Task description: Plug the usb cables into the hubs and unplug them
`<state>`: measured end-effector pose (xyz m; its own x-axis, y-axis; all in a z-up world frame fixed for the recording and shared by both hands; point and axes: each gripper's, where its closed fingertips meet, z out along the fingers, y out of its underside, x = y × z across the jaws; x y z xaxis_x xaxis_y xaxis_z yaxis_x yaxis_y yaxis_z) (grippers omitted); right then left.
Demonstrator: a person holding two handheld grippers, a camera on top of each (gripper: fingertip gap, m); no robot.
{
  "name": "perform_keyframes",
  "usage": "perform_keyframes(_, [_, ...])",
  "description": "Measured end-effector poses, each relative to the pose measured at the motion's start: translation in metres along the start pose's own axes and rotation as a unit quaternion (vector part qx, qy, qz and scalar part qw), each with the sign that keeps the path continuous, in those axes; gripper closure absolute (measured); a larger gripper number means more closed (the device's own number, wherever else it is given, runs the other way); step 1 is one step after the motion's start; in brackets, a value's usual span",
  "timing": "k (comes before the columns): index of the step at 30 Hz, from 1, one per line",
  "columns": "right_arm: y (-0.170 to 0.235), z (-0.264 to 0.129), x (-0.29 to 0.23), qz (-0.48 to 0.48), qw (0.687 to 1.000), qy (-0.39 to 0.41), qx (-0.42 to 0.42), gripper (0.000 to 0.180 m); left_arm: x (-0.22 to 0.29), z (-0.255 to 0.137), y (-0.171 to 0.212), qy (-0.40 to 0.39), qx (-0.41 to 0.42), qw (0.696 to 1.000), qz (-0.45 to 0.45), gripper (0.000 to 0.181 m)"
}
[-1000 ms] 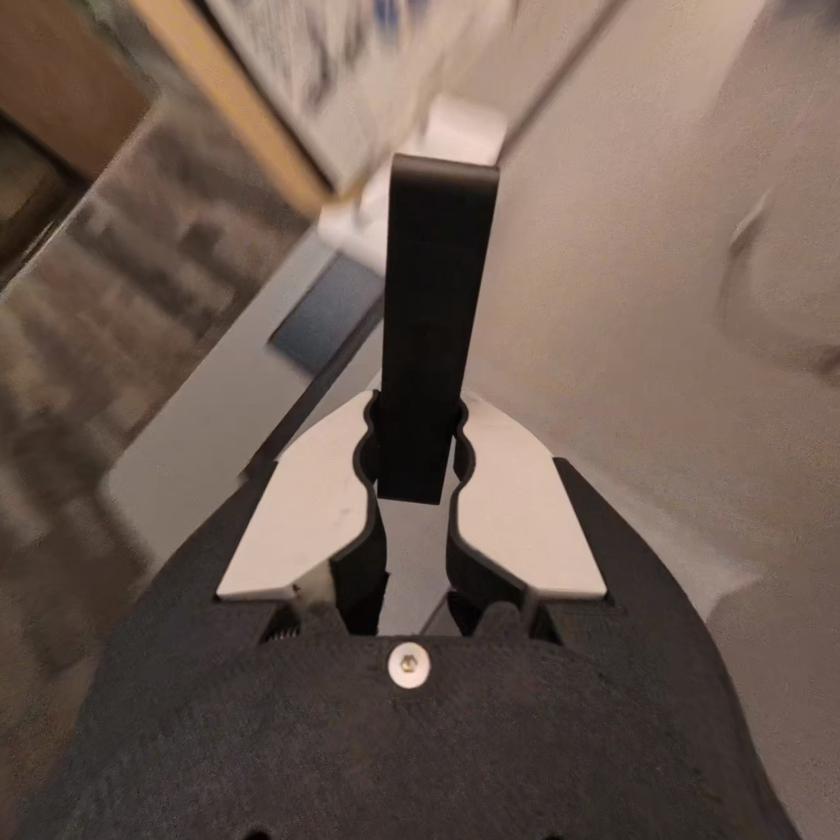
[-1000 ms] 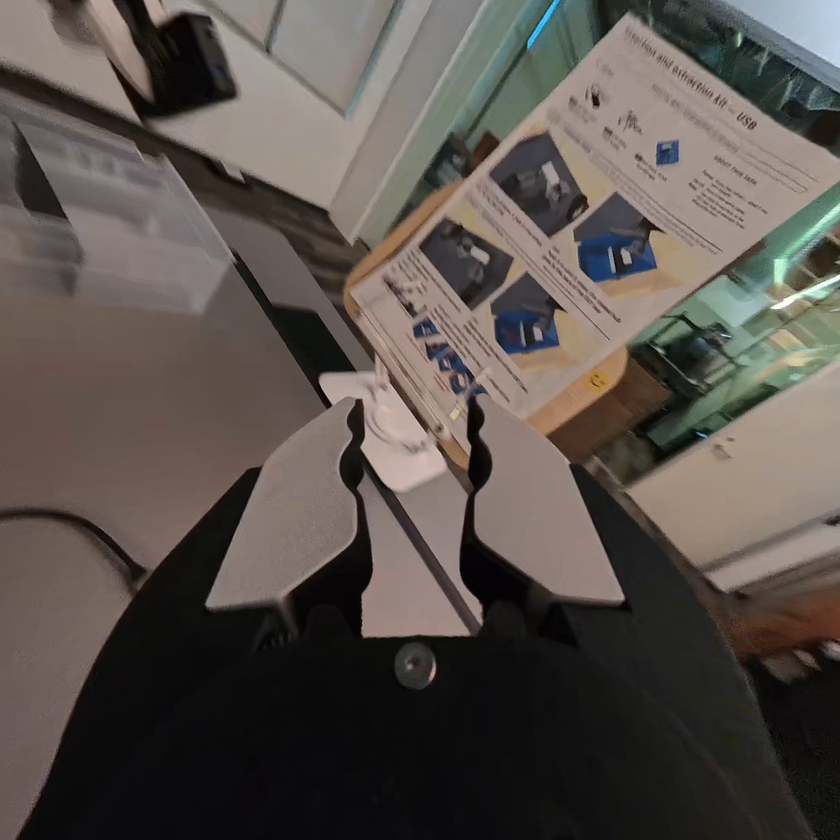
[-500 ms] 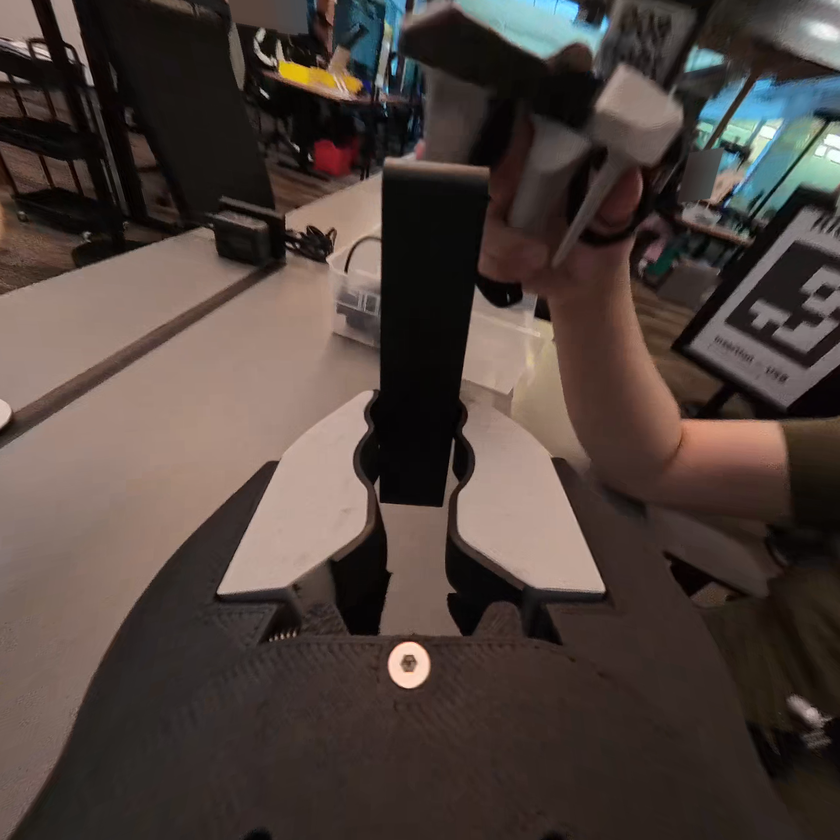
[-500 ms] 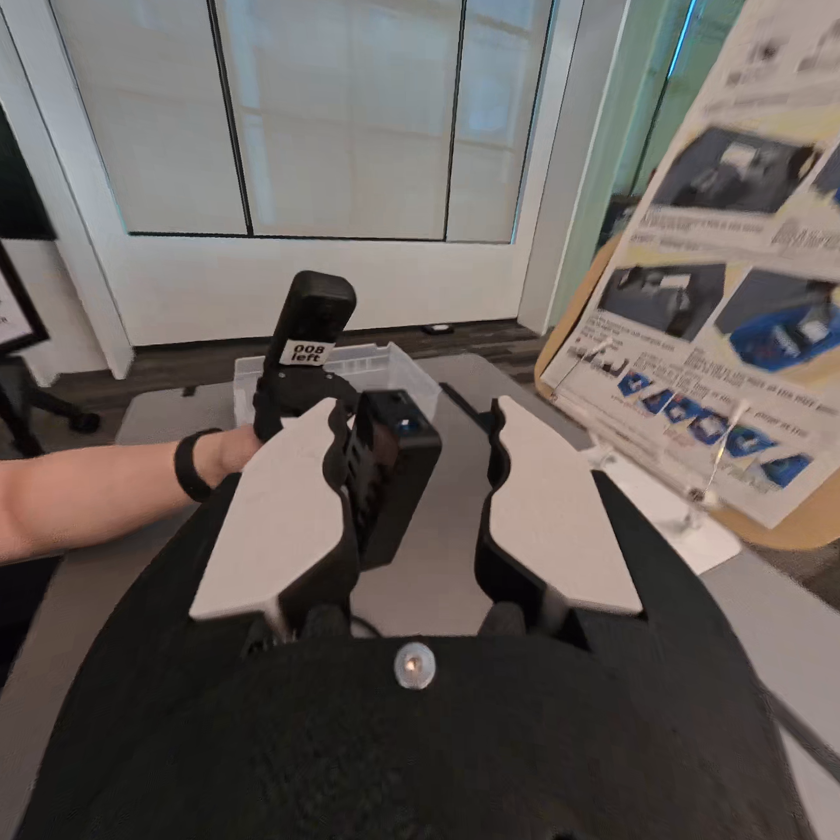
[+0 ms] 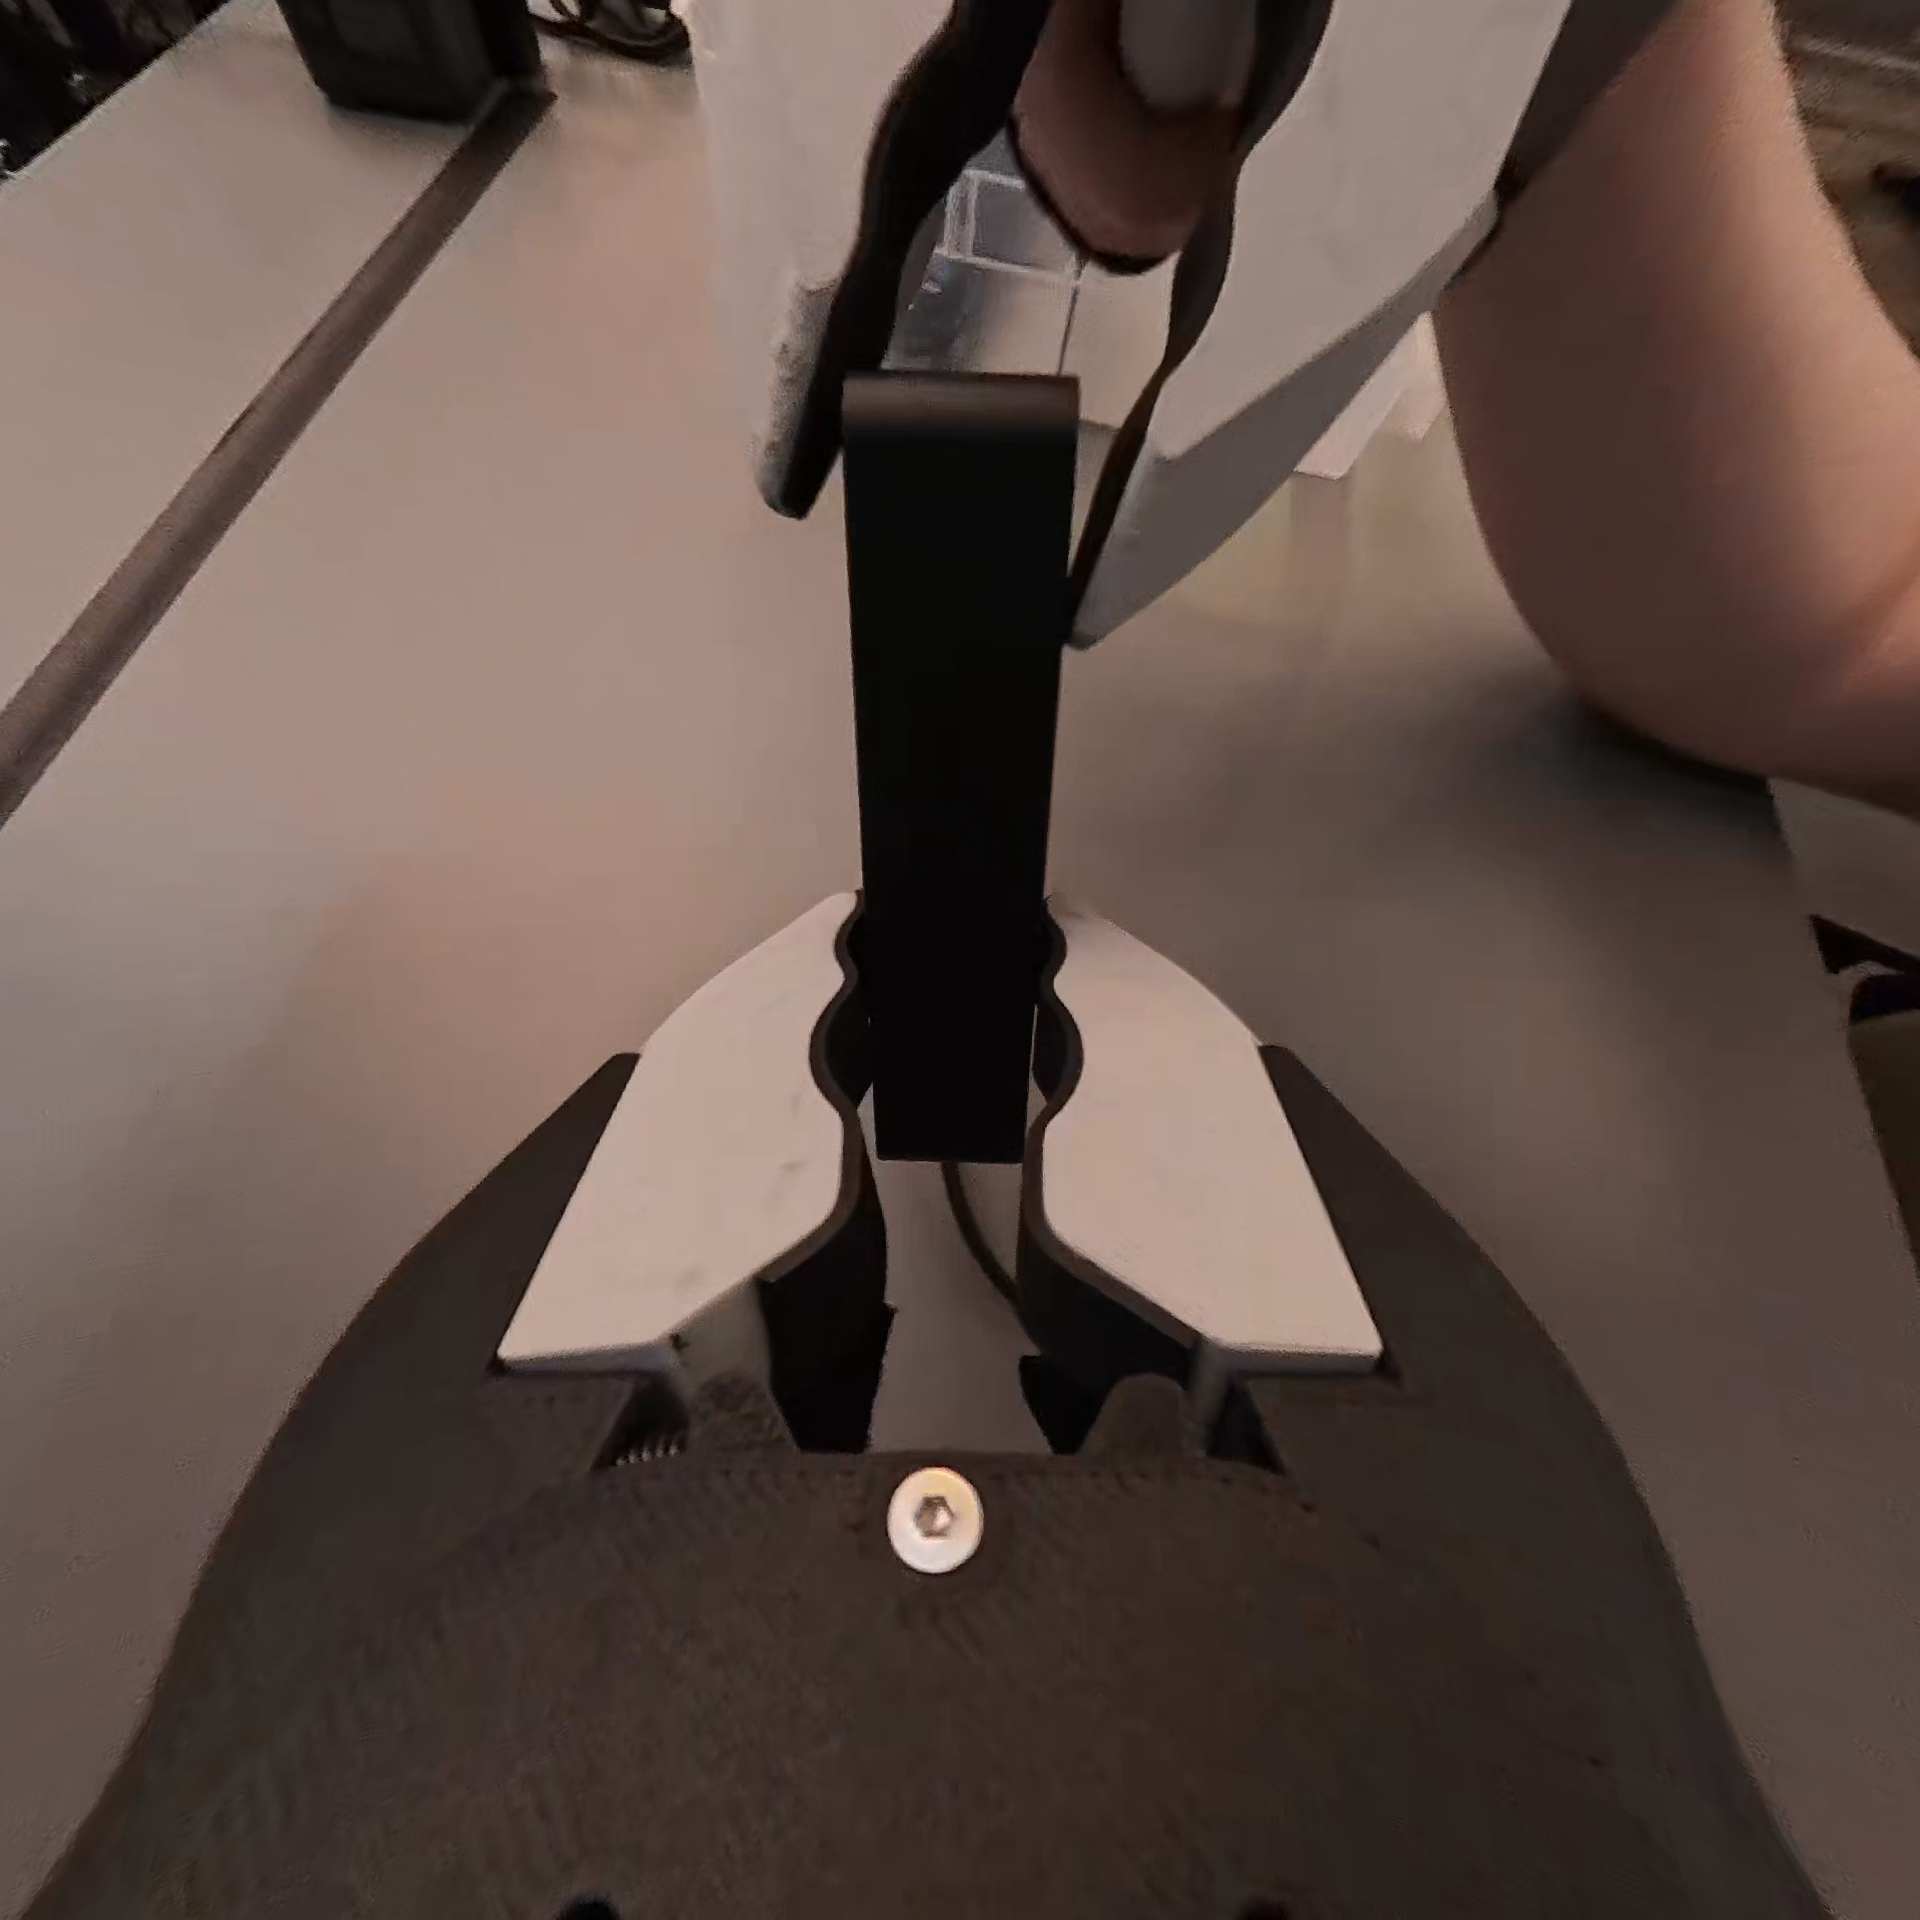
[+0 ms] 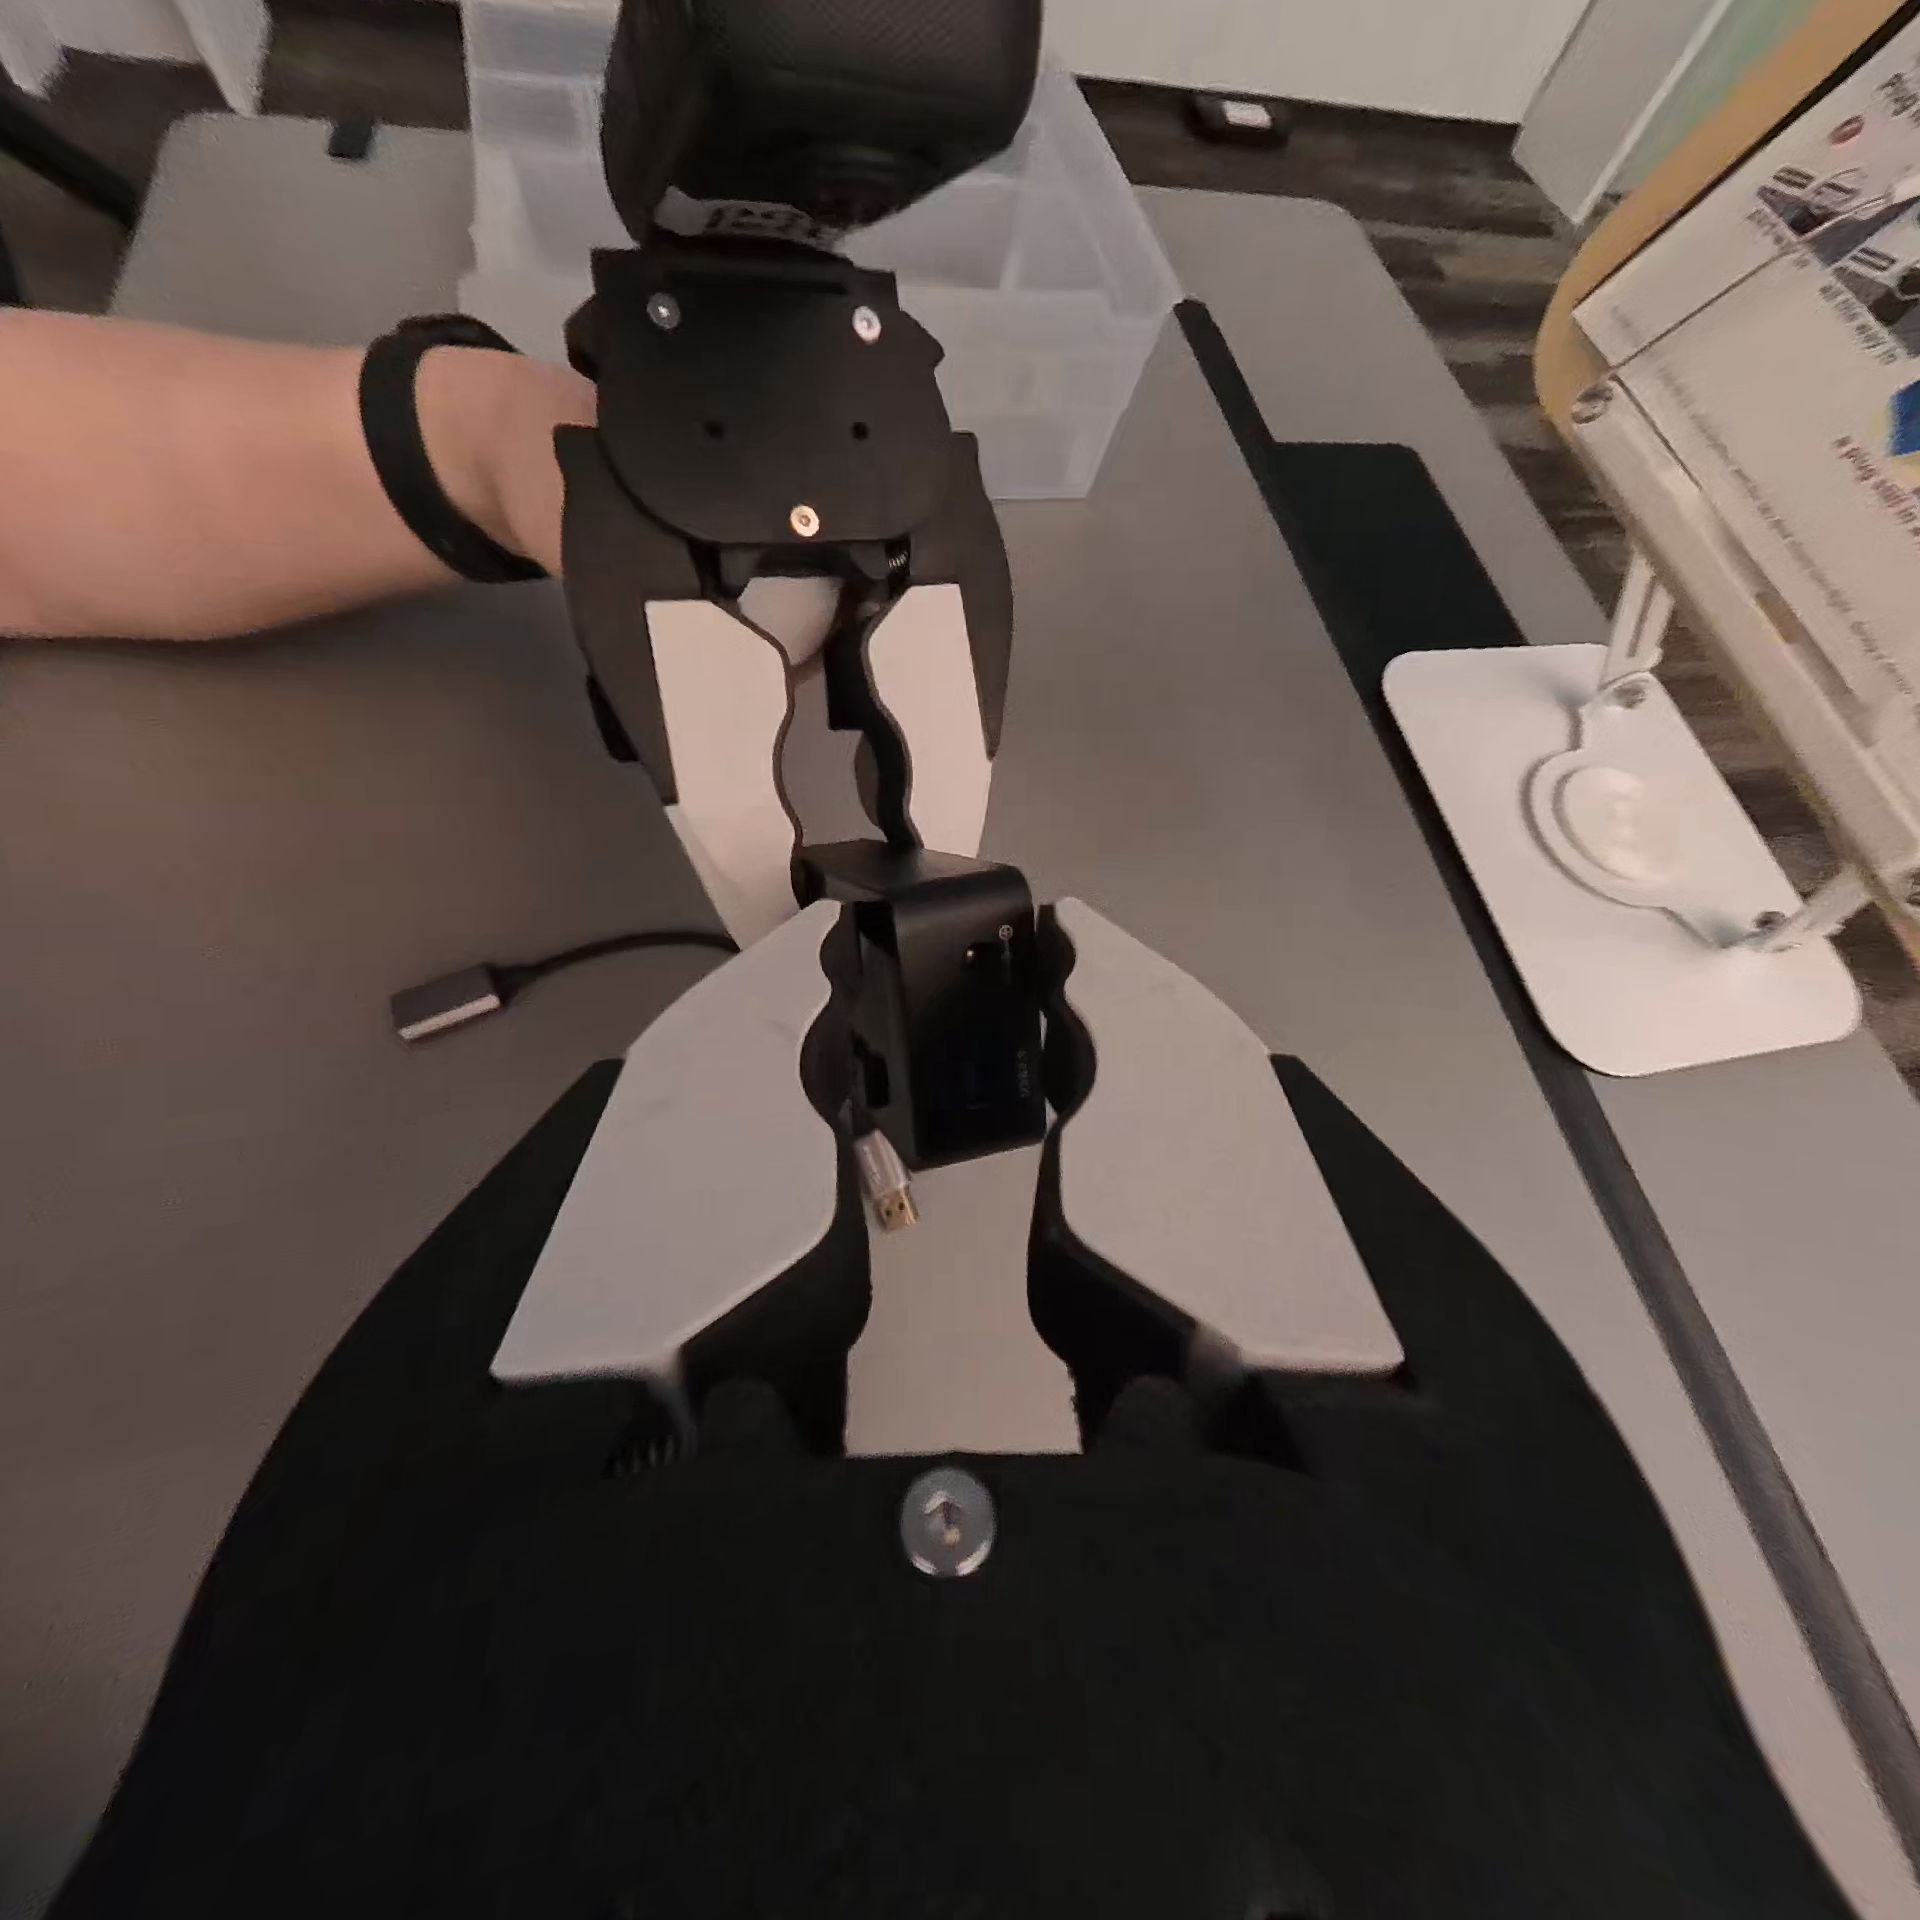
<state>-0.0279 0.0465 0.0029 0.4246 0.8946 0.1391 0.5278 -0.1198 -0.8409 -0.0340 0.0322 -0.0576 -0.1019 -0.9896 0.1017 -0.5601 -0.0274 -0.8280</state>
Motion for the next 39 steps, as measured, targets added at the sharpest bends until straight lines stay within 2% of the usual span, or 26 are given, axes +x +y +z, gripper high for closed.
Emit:
perform_keyframes(3, [-0.008,-0.003,-0.002,-0.001,0.999,-0.015,0.050,0.147,0.005,-0.007,-0.006,0.011,0.007,1.000,0.008,0.155])
perform_keyframes(5, [-0.007,-0.002,-0.010,0.002,0.998,-0.037,0.054,0.136,0.014,-0.009,-0.003,0.021,-0.012,0.999,0.033,0.155])
perform_keyframes(7, [-0.006,-0.002,-0.027,-0.003,0.994,-0.097,0.046,0.152,0.020,-0.010,0.000,0.022,-0.033,0.998,0.049,0.155])
perform_keyframes(8, [-0.006,-0.001,-0.031,0.003,0.993,-0.108,0.045,0.152,0.022,-0.011,0.003,0.022,-0.044,0.997,0.055,0.155])
perform_keyframes(13, [0.017,0.016,-0.038,-0.014,0.992,-0.116,-0.046,0.153,0.016,-0.010,0.016,-0.003,-0.090,0.994,0.066,0.155])
perform_keyframes(15, [0.009,0.020,-0.030,0.007,0.994,-0.107,-0.030,0.152,0.005,-0.018,0.011,-0.024,-0.063,0.996,0.051,0.154])
perform_keyframes(18, [-0.010,0.017,-0.017,0.045,0.990,-0.115,0.066,0.152,-0.004,-0.041,-0.012,-0.015,0.034,0.999,-0.008,0.152])
perform_keyframes(20, [-0.022,0.009,-0.001,0.093,0.978,-0.119,0.146,0.152,-0.020,-0.061,-0.022,-0.030,0.089,0.994,-0.061,0.140])
perform_keyframes(22, [-0.034,-0.003,0.027,0.170,0.949,-0.099,0.245,0.153,-0.035,-0.075,-0.025,-0.044,0.135,0.983,-0.112,0.126])
perform_keyframes(25, [-0.037,-0.020,0.072,0.335,0.853,-0.095,0.390,0.153,-0.038,-0.075,-0.031,0.006,0.195,0.965,-0.177,0.114])
perform_keyframes(27, [-0.039,-0.028,0.076,0.362,0.793,-0.141,0.469,0.153,-0.038,-0.065,-0.037,0.033,0.222,0.952,-0.207,0.111])
perform_keyframes(29, [-0.042,-0.025,0.076,0.393,0.749,-0.165,0.508,0.153,-0.040,-0.058,-0.046,0.035,0.256,0.940,-0.223,0.108])
perform_keyframes(30, [-0.046,-0.020,0.070,0.388,0.742,-0.177,0.517,0.153,-0.039,-0.057,-0.051,0.037,0.279,0.933,-0.226,0.109])
perform_keyframes(35, [-0.075,0.005,0.035,0.353,0.752,-0.189,0.523,0.152,-0.037,-0.082,-0.073,0.008,0.374,0.909,-0.185,0.119])
perform_keyframes(39, [-0.081,0.006,0.030,0.370,0.715,-0.204,0.557,0.153,-0.026,-0.094,-0.081,0.013,0.388,0.909,-0.149,0.137])
